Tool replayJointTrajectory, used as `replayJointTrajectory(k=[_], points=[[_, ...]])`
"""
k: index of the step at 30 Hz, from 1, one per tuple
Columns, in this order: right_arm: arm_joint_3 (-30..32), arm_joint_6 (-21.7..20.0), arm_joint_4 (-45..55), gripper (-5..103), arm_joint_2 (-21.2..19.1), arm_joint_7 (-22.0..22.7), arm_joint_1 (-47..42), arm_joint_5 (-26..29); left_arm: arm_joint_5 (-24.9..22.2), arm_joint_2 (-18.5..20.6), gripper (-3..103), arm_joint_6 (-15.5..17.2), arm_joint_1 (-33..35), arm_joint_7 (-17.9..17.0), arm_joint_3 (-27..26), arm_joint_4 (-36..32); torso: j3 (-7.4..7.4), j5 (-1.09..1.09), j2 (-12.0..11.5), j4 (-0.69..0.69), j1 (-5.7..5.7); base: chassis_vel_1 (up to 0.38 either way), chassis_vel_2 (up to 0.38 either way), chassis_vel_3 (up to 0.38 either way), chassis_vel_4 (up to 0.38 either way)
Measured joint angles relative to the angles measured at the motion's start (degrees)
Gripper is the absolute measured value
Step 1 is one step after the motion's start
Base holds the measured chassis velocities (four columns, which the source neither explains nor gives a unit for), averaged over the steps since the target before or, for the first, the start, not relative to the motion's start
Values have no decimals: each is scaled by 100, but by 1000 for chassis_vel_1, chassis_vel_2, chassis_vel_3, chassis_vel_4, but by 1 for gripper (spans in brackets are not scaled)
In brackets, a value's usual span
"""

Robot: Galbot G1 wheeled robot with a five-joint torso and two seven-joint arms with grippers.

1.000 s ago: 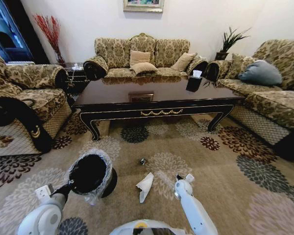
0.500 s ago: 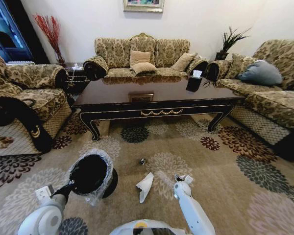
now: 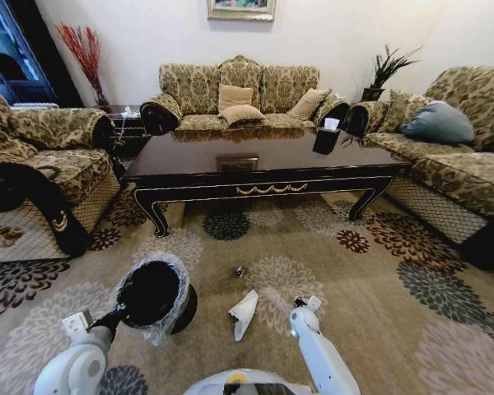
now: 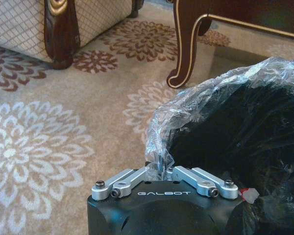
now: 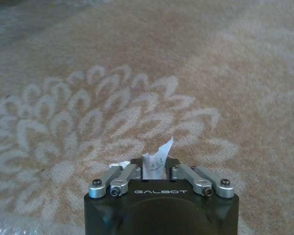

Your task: Move to the front of the table and pick up the trash from the floor, then place it into the trash bin.

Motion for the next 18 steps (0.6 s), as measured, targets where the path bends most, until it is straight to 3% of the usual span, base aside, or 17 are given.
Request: replayJointTrajectory(k=[2, 6, 18], points=[[-20, 22, 96, 21, -26, -32, -77, -89, 23, 0, 2, 0, -4, 0, 19, 29, 0, 0, 0, -1, 0, 0, 0, 0, 0], [-42, 75, 489, 2, -99, -76, -272, -174, 77, 0, 2, 0, -25, 0, 107, 47, 0, 0, 0, -1, 0, 0, 0, 0, 0], [-61, 228, 1107, 0, -232, -110, -540, -202, 143, -14, 2, 0, -8, 4, 209, 54, 0, 0, 0, 0, 0, 0, 0, 0, 0]])
